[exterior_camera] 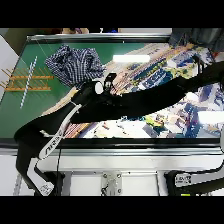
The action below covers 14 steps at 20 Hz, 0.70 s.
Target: Fold the clothes and pants, and hang the long-sleeved shirts on hangers.
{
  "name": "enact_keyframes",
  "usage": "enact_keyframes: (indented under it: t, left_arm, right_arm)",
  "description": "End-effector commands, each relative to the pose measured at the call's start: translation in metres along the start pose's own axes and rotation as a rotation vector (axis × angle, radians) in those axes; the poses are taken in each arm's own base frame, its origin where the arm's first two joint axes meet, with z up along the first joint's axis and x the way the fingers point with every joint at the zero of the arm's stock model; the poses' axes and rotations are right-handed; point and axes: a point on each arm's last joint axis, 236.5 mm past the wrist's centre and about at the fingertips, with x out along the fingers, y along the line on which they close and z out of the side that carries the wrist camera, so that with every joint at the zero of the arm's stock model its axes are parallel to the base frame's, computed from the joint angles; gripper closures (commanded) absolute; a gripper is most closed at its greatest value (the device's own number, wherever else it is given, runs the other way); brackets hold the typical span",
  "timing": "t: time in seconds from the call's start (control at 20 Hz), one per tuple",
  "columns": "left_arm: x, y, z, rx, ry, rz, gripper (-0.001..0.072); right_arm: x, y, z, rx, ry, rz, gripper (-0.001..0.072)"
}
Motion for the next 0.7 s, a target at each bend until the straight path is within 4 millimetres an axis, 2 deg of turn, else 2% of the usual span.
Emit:
enact_keyframes:
  t: [0.0, 0.15, 0.35, 0.5, 0.65]
  left_arm:
    - [0.039, -0.03, 0.006, 0.056, 0.029, -0.041, 0.0697]
    - [0.063, -0.046, 0.003, 0.095, 0.077, -0.056, 0.0697]
    - [0.076, -0.051, 0.004, 0.115, 0.125, -0.065, 0.0697]
    - [0.076, -0.042, 0.007, 0.101, 0.136, -0.059, 0.0697]
    - [0.065, -0.023, 0.014, 0.069, 0.139, -0.049, 0.0697]
  right_arm:
    - [-0.028, 0.053, 0.003, -0.065, -0.008, 0.003, 0.0697]
    - [-0.029, 0.096, 0.001, -0.152, 0.003, -0.008, 0.0697]
    - [-0.022, 0.139, -0.005, -0.247, 0.011, -0.029, 0.0696]
    - [-0.015, 0.16, -0.011, -0.281, 0.022, -0.029, 0.0697]
    - [-0.01, 0.174, -0.017, -0.287, 0.033, -0.017, 0.0696]
